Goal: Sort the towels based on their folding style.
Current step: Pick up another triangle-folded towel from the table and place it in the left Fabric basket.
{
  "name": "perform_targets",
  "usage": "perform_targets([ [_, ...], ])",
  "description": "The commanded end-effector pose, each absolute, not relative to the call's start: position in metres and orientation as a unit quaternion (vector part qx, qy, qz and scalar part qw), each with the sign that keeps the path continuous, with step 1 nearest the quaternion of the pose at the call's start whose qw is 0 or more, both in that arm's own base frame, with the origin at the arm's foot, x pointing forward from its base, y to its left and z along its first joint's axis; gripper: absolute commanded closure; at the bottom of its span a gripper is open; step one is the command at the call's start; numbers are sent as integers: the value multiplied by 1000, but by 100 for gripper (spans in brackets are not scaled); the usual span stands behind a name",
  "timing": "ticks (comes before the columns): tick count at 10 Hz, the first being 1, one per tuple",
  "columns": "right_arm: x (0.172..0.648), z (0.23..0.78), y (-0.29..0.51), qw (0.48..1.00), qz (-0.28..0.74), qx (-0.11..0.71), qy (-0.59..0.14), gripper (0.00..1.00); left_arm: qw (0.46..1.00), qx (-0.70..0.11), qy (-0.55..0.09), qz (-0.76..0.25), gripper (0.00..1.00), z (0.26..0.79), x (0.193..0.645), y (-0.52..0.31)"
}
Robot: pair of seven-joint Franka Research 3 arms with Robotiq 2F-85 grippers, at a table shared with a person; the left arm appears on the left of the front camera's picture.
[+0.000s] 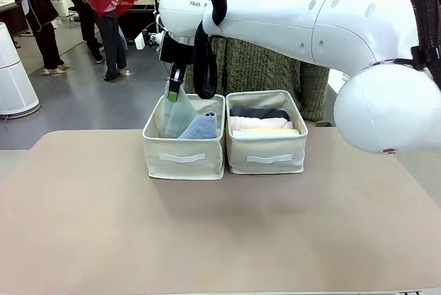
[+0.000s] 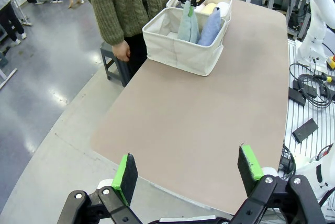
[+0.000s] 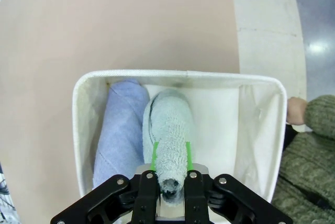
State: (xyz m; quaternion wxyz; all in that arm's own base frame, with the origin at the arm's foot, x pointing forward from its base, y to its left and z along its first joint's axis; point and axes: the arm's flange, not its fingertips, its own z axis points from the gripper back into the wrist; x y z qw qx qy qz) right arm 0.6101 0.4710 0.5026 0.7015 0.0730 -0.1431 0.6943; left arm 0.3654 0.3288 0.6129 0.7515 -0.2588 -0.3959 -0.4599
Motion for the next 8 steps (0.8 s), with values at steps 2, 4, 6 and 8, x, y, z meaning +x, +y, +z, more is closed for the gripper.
perform_targets([
  [2,625,509,486,693,704,79,-135,84,747,-255,-402,-465,0,614,363,330],
  [4,626,501,491,692,707,78,-124,84,747,-255,-402,-465,0,614,363,330],
  [6,627,495,495,691,709,79,-118,84,747,-255,-402,-465,0,614,363,330],
  [8,627,494,496,689,710,79,-118,84,747,-255,-402,-465,0,614,363,330],
])
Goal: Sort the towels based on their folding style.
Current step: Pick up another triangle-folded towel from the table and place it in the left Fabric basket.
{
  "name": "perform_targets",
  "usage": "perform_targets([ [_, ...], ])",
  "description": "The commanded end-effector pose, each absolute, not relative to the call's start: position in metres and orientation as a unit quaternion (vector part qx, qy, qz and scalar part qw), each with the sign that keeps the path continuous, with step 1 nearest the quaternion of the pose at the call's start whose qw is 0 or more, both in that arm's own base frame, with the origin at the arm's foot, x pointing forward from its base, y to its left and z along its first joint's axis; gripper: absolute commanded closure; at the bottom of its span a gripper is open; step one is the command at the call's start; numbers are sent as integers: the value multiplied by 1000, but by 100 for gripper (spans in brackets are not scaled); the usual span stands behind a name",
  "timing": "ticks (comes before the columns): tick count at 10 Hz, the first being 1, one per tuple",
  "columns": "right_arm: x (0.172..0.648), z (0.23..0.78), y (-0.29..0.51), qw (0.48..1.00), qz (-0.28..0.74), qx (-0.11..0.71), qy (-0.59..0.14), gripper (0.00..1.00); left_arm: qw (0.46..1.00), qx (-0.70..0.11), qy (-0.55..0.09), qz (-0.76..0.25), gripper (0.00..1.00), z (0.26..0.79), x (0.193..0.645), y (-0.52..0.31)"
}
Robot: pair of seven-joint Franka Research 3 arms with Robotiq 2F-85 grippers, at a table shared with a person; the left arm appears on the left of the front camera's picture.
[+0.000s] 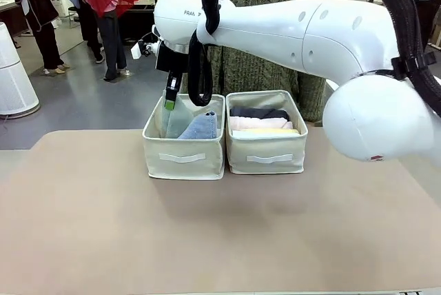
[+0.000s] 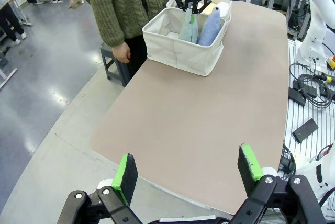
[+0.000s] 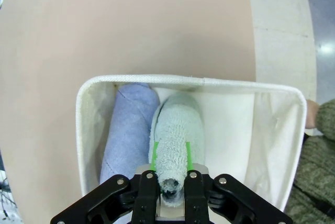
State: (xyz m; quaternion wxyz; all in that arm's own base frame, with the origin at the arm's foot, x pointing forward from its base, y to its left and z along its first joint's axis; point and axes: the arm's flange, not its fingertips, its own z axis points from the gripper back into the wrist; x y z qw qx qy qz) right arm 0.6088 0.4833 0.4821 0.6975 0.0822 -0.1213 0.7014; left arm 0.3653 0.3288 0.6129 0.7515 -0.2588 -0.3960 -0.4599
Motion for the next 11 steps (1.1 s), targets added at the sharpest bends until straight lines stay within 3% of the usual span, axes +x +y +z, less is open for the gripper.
perform_targets([
  [1,628,494,496,689,711,80,-117,84,747,-255,-402,-465,0,614,363,330],
  [4,627,490,495,686,714,83,-113,84,747,-255,-402,-465,0,614,363,330],
  [5,626,492,495,684,715,83,-116,38,747,-255,-402,-465,0,614,363,330],
  [6,626,495,494,684,715,83,-118,24,747,-255,-402,-465,0,614,363,330],
  [7,622,498,494,682,717,81,-118,18,747,-255,-402,-465,0,614,363,330],
  [8,619,502,494,681,718,79,-120,4,747,-255,-402,-465,0,614,363,330],
  [11,617,507,492,683,716,78,-124,0,747,-255,-402,-465,0,614,363,330],
])
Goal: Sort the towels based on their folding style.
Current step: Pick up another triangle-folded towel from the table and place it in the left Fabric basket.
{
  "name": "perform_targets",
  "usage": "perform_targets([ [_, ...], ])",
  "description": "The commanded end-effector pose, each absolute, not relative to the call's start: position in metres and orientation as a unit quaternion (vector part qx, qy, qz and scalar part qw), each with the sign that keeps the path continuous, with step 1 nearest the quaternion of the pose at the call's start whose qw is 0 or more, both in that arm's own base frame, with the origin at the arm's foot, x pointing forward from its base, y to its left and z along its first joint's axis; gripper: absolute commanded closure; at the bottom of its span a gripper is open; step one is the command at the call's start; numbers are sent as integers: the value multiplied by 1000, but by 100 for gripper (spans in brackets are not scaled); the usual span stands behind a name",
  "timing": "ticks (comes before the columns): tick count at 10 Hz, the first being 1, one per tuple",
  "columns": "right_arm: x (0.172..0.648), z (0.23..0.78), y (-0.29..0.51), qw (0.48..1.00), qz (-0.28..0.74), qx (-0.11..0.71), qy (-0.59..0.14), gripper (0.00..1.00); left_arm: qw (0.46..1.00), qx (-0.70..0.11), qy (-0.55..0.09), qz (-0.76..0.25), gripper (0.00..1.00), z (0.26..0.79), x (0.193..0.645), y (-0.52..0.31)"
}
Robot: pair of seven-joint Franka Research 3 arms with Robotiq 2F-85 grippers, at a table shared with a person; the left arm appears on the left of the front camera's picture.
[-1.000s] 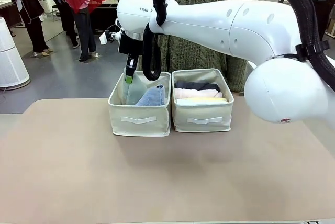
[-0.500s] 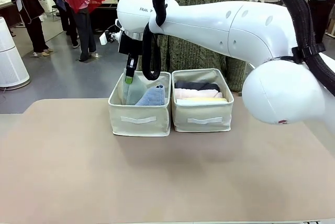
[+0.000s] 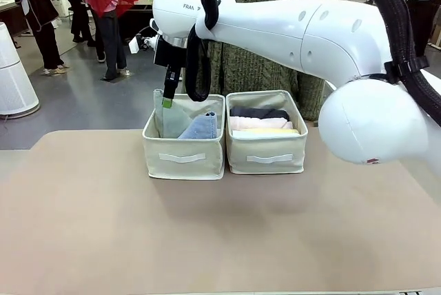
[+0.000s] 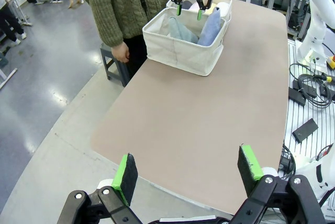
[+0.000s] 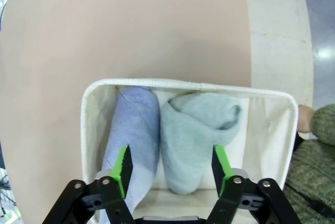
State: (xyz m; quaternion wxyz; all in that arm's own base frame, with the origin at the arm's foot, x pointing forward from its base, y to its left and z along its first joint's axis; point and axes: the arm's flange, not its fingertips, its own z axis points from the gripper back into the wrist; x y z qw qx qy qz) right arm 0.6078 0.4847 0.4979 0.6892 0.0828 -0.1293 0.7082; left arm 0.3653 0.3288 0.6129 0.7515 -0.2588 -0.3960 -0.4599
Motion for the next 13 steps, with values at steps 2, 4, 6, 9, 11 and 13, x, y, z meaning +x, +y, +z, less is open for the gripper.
perform_targets([
  [2,617,508,492,683,715,78,-125,9,747,-255,-402,-465,0,614,363,330],
  [4,618,507,491,683,716,80,-125,0,747,-255,-402,-465,0,614,363,330],
  [6,617,510,490,686,713,76,-122,0,747,-255,-402,-465,0,614,363,330],
  [9,563,557,462,765,644,22,-13,0,747,-255,-402,-465,0,614,363,330],
  [11,506,595,422,803,594,-34,27,0,747,-255,-402,-465,0,614,363,330],
  [13,451,631,377,832,552,-55,3,0,747,-255,-402,-465,0,614,363,330],
])
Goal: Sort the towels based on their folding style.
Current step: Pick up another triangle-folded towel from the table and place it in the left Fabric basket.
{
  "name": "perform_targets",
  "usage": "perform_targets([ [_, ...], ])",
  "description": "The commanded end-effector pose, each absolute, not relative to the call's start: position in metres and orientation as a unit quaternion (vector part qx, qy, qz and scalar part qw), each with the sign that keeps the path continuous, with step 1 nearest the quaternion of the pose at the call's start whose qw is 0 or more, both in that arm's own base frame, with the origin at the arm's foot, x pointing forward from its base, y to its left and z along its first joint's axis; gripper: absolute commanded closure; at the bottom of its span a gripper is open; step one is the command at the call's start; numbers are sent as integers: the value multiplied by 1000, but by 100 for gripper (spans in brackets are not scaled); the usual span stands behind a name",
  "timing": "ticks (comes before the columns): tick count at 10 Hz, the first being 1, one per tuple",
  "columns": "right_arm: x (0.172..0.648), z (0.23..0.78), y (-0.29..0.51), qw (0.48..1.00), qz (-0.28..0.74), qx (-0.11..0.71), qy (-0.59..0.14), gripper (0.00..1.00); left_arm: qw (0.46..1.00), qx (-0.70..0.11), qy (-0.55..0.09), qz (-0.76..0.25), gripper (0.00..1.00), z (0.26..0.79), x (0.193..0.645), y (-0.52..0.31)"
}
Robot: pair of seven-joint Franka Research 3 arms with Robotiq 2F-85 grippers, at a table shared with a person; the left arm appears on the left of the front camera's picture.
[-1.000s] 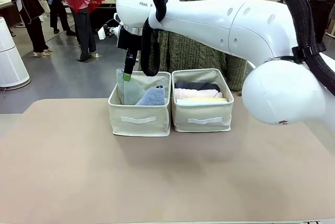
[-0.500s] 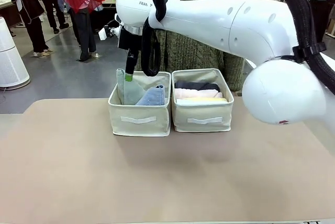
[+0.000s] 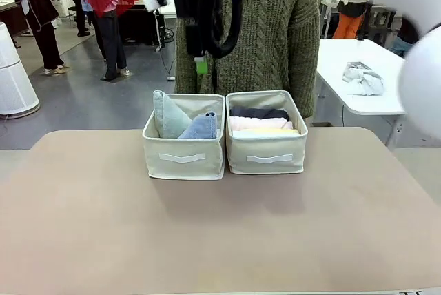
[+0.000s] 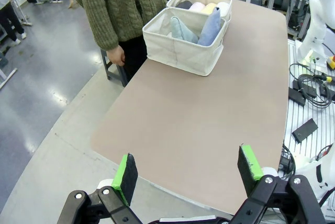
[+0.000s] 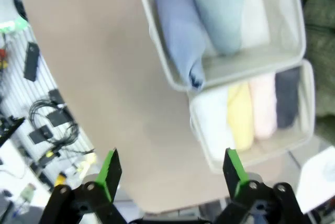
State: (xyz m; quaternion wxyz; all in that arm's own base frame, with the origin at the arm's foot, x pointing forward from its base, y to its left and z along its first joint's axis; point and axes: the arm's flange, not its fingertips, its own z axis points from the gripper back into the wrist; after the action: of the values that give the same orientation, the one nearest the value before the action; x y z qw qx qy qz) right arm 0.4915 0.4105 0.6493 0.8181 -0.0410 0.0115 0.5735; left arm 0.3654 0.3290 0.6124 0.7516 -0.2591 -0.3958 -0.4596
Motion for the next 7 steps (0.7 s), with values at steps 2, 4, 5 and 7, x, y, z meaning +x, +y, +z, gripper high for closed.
perform_targets([
  [2,429,637,335,855,517,-48,-17,0,747,-255,-402,-465,0,614,363,330],
  [4,419,629,295,867,496,-33,-27,0,747,-255,-402,-465,0,614,363,330],
  [5,421,622,270,873,486,-27,-37,0,747,-255,-402,-465,0,614,363,330],
  [7,433,613,218,872,485,-4,-70,0,747,-255,-402,-465,0,614,363,330],
])
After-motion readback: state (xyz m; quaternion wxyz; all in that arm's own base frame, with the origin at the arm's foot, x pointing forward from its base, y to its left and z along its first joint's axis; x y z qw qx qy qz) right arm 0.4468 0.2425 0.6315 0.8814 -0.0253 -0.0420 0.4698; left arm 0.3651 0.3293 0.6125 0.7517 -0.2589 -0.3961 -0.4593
